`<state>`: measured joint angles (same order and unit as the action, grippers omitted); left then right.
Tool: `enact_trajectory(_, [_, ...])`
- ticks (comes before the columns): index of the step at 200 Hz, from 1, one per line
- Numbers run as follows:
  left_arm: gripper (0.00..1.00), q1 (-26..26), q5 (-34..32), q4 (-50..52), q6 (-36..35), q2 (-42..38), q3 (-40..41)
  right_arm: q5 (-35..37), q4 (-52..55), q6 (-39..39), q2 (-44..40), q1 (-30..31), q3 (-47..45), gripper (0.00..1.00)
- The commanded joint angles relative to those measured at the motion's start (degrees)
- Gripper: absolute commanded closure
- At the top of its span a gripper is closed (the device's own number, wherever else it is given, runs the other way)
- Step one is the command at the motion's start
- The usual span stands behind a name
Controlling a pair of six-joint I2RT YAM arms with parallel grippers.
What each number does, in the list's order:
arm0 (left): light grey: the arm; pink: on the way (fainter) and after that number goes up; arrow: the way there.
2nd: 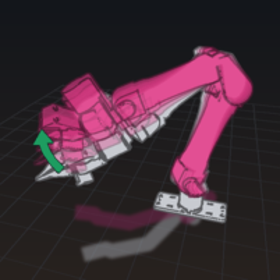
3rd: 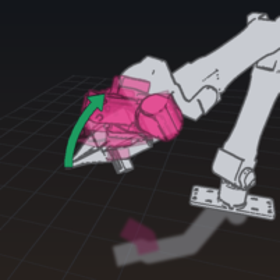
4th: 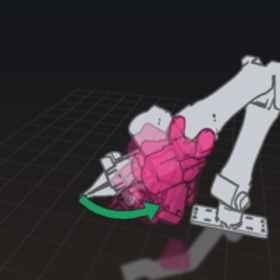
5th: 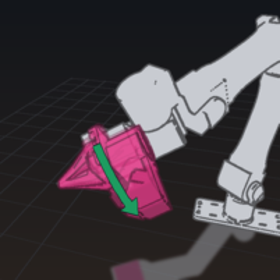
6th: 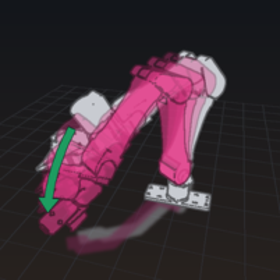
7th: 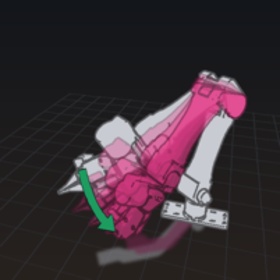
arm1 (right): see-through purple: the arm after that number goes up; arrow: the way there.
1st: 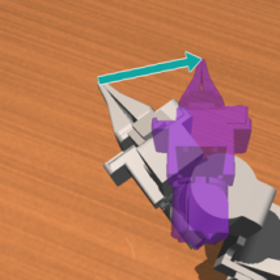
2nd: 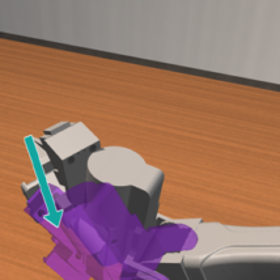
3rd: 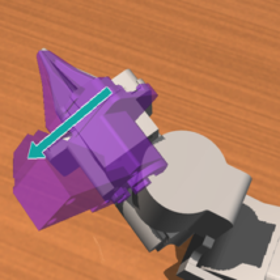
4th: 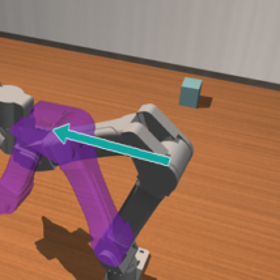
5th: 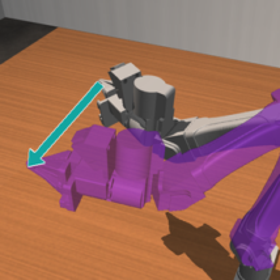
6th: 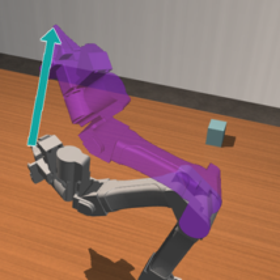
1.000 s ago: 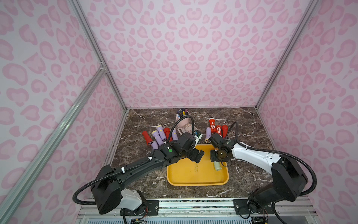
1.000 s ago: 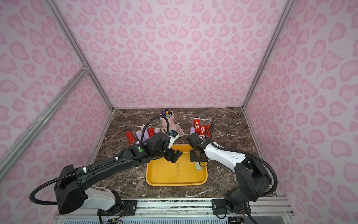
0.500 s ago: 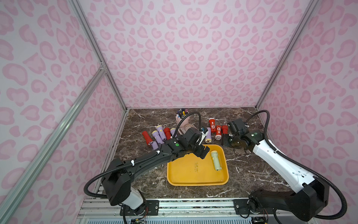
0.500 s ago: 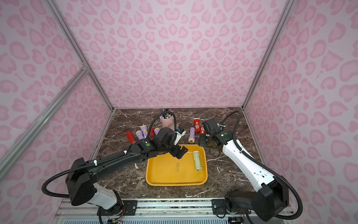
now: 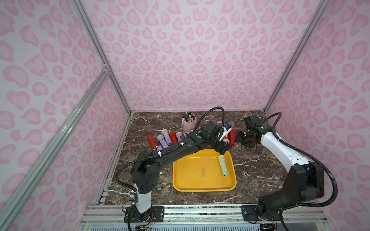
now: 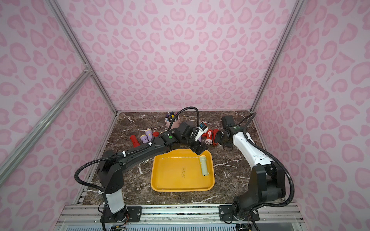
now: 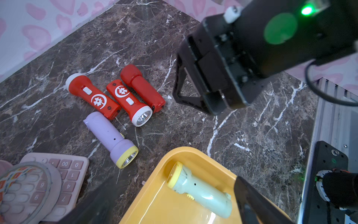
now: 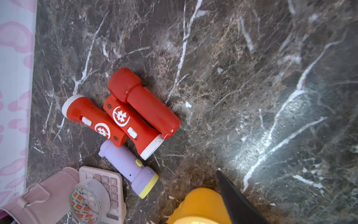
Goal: Put the flashlights into the storage boxes
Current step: Pick up the flashlight from the center of the board.
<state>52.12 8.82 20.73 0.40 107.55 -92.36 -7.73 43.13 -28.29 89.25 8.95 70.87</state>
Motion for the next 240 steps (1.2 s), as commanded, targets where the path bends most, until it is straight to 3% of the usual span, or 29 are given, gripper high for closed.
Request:
enact_trajectory(1, [0.04,0.0,2.8,1.1,-2.3,1.5,-2.2,-1.2,-1.9,0.8,3.5,-1.1,1.9,0.38])
enact_trajectory(98, [0.04,-2.0,8.8,0.7,-2.5,6.9,-5.7,-1.0,-3.1,1.9,19.3,-2.1,11.9,0.43])
enact_trajectory(240, [0.04,-4.0,9.7,0.1,-0.9,6.7,-3.5,-1.2,-4.6,2.4,30.7,-3.2,17.2,0.45])
